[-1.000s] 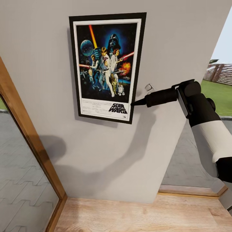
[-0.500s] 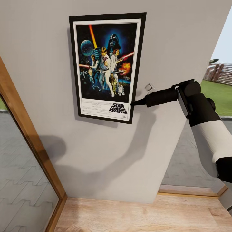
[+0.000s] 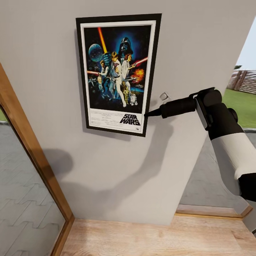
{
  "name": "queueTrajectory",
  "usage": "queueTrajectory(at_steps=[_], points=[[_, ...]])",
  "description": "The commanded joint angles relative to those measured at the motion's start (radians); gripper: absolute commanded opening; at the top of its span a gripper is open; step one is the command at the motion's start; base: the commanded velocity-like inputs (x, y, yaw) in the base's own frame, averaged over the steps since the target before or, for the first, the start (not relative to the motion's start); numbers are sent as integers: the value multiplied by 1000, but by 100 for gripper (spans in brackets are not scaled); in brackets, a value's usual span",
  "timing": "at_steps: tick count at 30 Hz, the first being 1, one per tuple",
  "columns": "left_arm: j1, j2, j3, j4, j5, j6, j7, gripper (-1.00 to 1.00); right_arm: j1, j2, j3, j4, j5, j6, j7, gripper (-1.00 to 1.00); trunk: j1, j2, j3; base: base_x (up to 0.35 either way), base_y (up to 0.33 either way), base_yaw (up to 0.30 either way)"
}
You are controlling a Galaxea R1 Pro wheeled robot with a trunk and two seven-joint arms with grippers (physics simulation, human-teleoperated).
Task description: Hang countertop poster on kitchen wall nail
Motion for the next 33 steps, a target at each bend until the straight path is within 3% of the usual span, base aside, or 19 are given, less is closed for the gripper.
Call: queueTrajectory(at_steps=[1, 33], points=[[-1, 0, -8, 1, 7, -6, -2, 100, -1, -1, 1, 0, 3, 11, 7, -100, 1, -2, -2, 19, 16, 0], [0, -3, -8, 0, 7, -4, 0, 100, 2, 0, -4, -21, 2, 9, 8, -100, 1, -2, -2, 30, 1, 0]])
